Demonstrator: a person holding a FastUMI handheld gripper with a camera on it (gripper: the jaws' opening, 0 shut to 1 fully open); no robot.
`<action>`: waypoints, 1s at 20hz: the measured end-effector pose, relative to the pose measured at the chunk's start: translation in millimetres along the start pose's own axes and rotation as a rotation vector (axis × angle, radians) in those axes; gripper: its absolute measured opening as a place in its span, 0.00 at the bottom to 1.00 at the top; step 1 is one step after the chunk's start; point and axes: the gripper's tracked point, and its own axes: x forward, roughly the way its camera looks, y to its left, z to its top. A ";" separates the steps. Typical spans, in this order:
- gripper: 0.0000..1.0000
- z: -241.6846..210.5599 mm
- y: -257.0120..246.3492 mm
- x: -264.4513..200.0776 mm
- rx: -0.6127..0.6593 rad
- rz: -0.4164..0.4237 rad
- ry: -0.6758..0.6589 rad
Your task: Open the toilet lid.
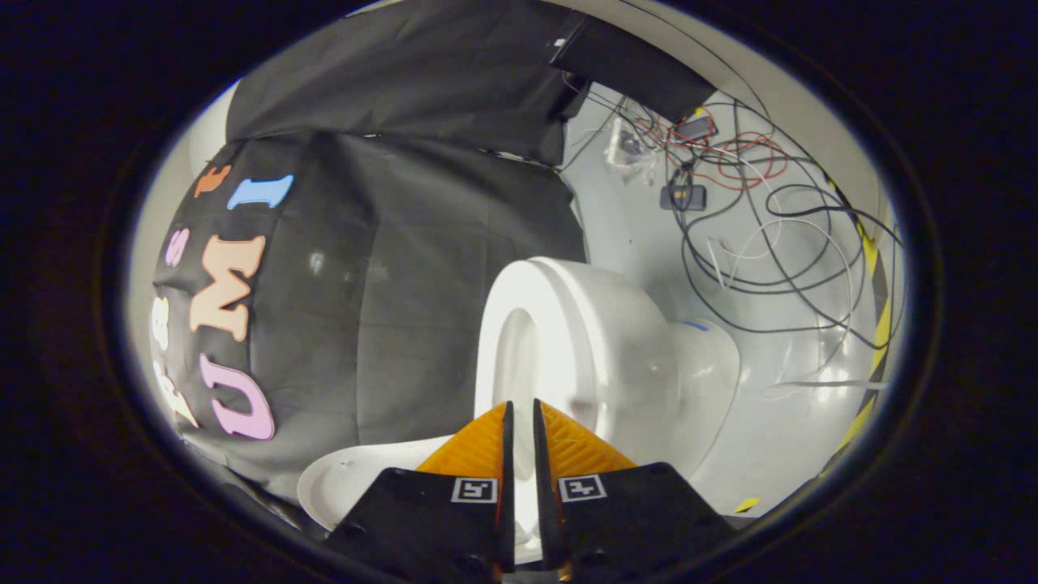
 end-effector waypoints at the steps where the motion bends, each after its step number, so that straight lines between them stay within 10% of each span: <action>1: 0.13 -0.9 2.0 -2.6 -0.005 0.004 -0.001; 20: 0.13 -52.8 166.4 -50.7 -0.596 0.220 -0.009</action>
